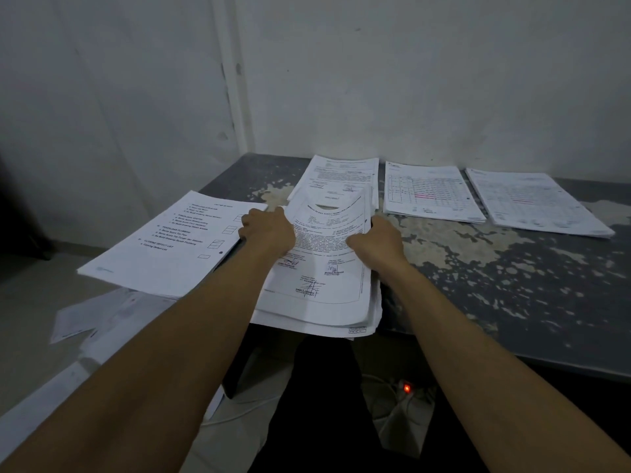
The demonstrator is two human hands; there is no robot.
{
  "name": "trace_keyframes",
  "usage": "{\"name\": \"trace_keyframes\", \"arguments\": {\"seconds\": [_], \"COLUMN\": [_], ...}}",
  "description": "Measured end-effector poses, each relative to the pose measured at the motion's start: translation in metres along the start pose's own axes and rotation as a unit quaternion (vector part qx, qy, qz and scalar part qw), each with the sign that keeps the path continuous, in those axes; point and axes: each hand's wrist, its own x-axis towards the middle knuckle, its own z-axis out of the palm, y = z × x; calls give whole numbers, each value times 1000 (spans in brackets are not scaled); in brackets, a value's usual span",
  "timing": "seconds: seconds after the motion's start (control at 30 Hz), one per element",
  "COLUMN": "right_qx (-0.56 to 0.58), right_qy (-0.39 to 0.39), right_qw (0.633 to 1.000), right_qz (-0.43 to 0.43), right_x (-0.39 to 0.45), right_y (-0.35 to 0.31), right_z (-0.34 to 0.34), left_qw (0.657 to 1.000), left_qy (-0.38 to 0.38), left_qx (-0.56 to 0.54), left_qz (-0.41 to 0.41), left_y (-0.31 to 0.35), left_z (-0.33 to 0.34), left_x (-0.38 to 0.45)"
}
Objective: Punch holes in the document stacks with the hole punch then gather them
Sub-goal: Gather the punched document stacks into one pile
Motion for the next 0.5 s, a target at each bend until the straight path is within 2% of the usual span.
{"name": "trace_keyframes", "arguments": {"seconds": [0.23,0.33,0.5], "right_qx": [11,9,23], "right_qy": [-16,-13,-31], "right_qw": [1000,1000,999], "right_qz": [-12,-11,-5], "right_x": [3,3,2], "right_y": [0,3,5], "right_z": [-3,-2,1], "left_qw": [999,989,952], "left_qy": [13,66,144], "left_qx": [-43,-129,-269], "left_qz": [31,33,3], "left_y": [-2,-3,-12], "left_z": [-4,2,8], "left_x": [6,5,2]}}
